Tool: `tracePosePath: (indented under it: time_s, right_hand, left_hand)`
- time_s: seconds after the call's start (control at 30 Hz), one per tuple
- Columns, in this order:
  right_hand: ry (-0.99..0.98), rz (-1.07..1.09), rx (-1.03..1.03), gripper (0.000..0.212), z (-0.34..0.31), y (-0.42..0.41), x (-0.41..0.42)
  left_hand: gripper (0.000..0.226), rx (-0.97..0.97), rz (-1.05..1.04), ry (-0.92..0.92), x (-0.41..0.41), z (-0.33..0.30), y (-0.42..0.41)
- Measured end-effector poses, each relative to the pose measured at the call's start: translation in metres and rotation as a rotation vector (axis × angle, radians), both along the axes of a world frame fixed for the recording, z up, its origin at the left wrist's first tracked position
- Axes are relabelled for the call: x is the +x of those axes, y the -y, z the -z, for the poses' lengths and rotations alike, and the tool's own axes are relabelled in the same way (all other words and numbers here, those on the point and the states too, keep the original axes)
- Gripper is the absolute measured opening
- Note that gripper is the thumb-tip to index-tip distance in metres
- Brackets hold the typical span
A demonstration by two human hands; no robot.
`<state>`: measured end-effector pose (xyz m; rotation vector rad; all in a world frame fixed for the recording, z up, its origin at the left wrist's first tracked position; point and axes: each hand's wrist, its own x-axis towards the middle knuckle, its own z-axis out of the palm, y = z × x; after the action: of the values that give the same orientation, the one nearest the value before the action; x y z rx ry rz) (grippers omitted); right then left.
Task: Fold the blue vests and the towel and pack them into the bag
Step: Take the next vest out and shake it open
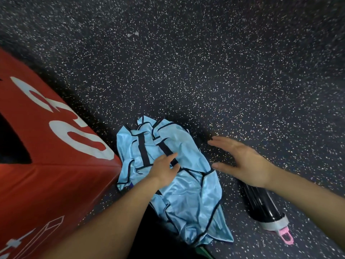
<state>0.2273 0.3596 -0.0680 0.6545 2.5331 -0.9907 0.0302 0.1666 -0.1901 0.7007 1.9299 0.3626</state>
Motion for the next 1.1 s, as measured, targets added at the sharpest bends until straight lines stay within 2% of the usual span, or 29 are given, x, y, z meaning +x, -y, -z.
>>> tracePosePath:
  time_s: [0.23, 0.43, 0.73, 0.93, 1.1]
  right_hand:
    - [0.015, -0.008, 0.014, 0.073, -0.002, 0.001, -0.002]
    - [0.015, -0.024, 0.049, 0.073, -0.031, 0.009, -0.009]
    - [-0.099, -0.069, 0.172, 0.070, -0.120, 0.029, -0.025]
    - [-0.213, -0.116, 0.298, 0.069, -0.195, 0.055, -0.052]
    - [-0.311, -0.201, 0.350, 0.067, -0.246, 0.090, -0.070]
  left_hand:
    - [0.050, 0.085, -0.047, 0.033, 0.001, -0.019, -0.010]
    - [0.045, 0.265, -0.174, 0.118, -0.011, -0.083, -0.014]
    - [0.045, 0.646, -0.158, -0.037, -0.049, -0.219, -0.014]
    - [0.050, 0.686, -0.096, -0.098, -0.055, -0.299, 0.025]
    - [0.054, 0.749, -0.145, -0.137, -0.049, -0.339, 0.065]
